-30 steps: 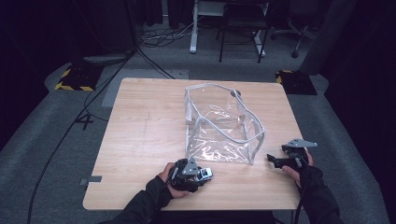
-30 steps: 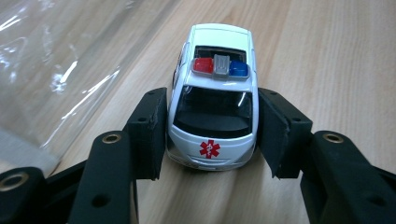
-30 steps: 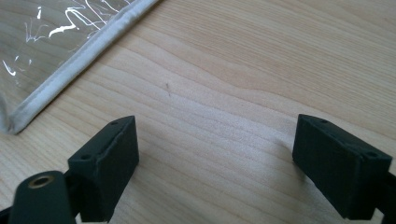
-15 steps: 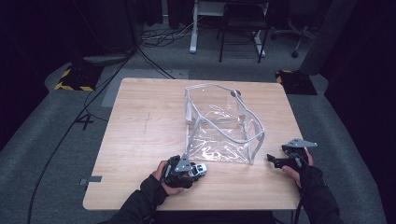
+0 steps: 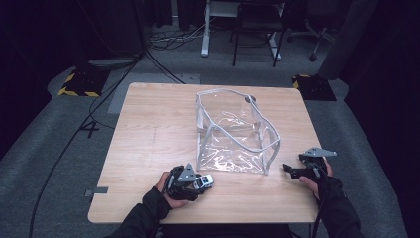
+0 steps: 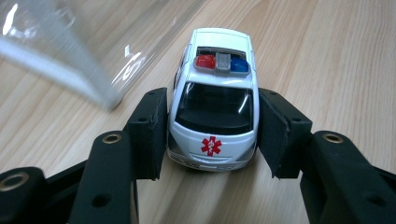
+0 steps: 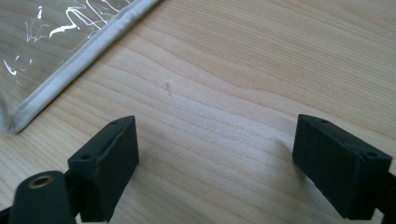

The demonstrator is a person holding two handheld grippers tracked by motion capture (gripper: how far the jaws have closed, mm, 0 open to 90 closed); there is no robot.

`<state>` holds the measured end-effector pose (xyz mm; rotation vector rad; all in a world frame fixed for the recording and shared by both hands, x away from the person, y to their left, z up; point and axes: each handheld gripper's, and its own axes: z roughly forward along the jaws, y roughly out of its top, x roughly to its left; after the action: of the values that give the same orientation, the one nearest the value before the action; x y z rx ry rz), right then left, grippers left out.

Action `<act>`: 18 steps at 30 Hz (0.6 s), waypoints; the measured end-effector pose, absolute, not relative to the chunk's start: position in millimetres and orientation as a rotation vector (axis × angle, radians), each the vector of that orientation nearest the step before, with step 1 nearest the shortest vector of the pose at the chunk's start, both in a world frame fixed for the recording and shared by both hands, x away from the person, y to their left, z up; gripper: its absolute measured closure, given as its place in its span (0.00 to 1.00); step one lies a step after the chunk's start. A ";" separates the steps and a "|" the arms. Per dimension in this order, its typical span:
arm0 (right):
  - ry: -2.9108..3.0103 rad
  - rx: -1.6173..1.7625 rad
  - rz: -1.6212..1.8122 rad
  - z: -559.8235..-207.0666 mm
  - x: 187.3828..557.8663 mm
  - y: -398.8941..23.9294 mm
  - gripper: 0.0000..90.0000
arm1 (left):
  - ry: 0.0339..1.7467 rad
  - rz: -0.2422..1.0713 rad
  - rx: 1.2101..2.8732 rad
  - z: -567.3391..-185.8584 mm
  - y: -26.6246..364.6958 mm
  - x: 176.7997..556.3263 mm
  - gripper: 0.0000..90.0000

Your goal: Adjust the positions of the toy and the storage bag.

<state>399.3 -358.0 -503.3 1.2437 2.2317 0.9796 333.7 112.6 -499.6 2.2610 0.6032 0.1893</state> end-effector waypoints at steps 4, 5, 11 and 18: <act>2.232 1.244 0.979 -503.3 399.3 -358.0 0.16 | 0.638 0.190 2.239 -498.5 130.3 333.7 0.53; 2.231 1.244 0.980 -503.3 399.3 -357.9 0.16 | 0.653 0.223 2.244 -497.7 134.2 333.9 0.53; 2.232 1.243 0.980 -503.3 399.3 -358.0 0.16 | 0.781 0.306 2.177 -494.8 156.4 343.8 0.53; 2.231 1.244 0.979 -503.3 399.3 -357.9 0.16 | 0.906 0.387 2.133 -496.9 175.4 369.3 0.53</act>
<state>399.3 -357.9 -503.3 1.2440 2.2315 0.9795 369.3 175.4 -496.9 2.1326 0.9056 0.3868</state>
